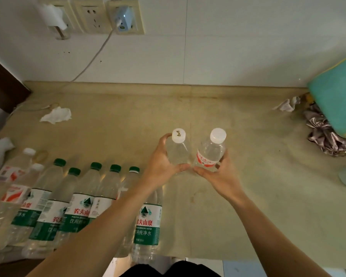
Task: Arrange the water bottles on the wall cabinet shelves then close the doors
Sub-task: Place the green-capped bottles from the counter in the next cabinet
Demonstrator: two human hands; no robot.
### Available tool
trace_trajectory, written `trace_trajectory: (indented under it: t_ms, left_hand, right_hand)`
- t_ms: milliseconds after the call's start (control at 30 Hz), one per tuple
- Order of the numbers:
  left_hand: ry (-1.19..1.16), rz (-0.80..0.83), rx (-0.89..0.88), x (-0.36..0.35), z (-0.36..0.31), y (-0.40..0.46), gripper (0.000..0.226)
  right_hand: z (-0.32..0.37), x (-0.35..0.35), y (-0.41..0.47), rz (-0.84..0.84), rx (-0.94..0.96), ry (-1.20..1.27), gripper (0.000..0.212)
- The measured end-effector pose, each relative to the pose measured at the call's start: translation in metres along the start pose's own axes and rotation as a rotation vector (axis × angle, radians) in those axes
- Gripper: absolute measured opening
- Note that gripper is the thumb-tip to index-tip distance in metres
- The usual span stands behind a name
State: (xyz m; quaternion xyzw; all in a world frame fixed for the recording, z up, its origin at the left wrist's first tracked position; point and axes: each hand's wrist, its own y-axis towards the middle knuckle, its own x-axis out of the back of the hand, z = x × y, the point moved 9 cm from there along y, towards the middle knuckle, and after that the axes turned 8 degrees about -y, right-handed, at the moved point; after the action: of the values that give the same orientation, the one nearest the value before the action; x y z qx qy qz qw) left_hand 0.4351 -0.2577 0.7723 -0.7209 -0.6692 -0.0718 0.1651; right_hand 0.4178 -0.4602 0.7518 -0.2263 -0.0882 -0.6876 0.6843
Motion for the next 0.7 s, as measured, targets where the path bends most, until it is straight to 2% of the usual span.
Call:
trace_trajectory:
  t_ms: [100, 233, 467, 700]
  left_hand:
    - [-0.033, -0.044, 0.027, -0.001, 0.009, -0.003, 0.084]
    - [-0.074, -0.074, 0.052, -0.001, 0.017, -0.007, 0.058]
    - [-0.167, -0.082, 0.011, 0.006, 0.011, -0.009, 0.049]
    - [-0.282, -0.067, -0.203, 0.040, -0.058, -0.024, 0.046]
  right_hand:
    - [-0.013, -0.003, 0.002, -0.026, -0.049, -0.006, 0.074]
    - [-0.010, -0.004, -0.003, -0.110, -0.064, 0.007, 0.075]
    - [0.005, 0.000, -0.018, -0.235, -0.065, 0.041, 0.069]
    - [0.066, 0.023, -0.053, -0.388, 0.053, 0.106, 0.069]
